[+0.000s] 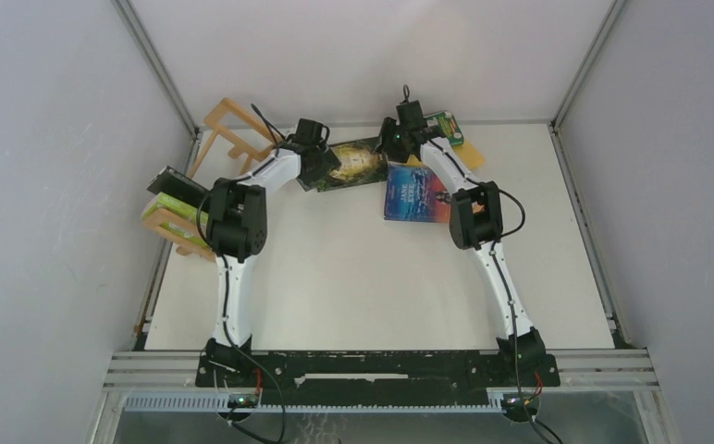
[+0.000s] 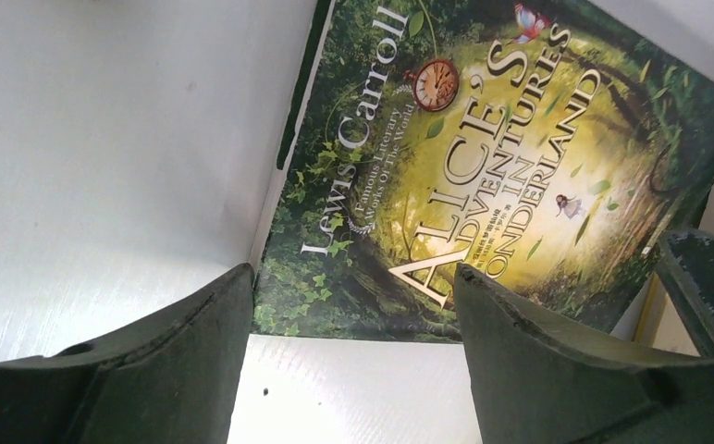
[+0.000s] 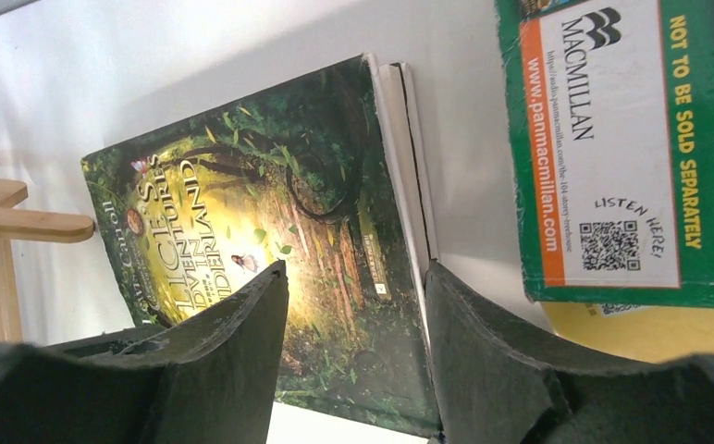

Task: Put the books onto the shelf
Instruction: Pick up the book from the center of the board.

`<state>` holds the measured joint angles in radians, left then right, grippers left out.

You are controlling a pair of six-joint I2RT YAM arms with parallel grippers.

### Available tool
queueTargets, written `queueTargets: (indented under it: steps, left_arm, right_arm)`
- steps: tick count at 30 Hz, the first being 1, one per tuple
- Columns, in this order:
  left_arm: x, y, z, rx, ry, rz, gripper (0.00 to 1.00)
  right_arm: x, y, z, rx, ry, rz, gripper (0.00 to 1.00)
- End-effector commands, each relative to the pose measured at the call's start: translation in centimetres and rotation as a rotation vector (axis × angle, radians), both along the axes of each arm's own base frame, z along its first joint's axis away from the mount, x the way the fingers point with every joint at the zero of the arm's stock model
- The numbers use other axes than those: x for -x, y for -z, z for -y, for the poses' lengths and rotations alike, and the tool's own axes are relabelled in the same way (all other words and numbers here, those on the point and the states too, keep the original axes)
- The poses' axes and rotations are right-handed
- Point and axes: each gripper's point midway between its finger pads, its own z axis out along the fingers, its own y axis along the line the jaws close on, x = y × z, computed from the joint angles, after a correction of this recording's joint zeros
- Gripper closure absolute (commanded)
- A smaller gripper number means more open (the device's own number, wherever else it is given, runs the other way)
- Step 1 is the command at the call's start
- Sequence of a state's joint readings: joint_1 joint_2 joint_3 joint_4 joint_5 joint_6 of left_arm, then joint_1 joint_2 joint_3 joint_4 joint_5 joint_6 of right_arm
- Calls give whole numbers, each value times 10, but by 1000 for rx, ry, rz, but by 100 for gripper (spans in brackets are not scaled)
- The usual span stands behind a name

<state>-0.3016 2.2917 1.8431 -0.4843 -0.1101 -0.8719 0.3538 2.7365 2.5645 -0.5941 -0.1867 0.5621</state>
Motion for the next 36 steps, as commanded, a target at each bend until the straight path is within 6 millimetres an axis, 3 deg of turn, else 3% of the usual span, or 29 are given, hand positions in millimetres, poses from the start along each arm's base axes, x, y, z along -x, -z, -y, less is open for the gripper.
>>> queueTargets:
  steps: [1,11,26,36]
  left_arm:
    - [2,-62,33,80,60,128,19]
    - [16,-75,26,72,39,153,19]
    - [36,-92,23,67,39,177,19]
    - [67,-95,21,56,45,177,19]
  right_arm:
    - [17,-99,-52,-145,-160,153,37]
    - [31,-123,-72,-184,-241,192,38]
    - [60,-134,-92,-184,-314,168,39]
    - [94,-135,-105,-164,-365,133,40]
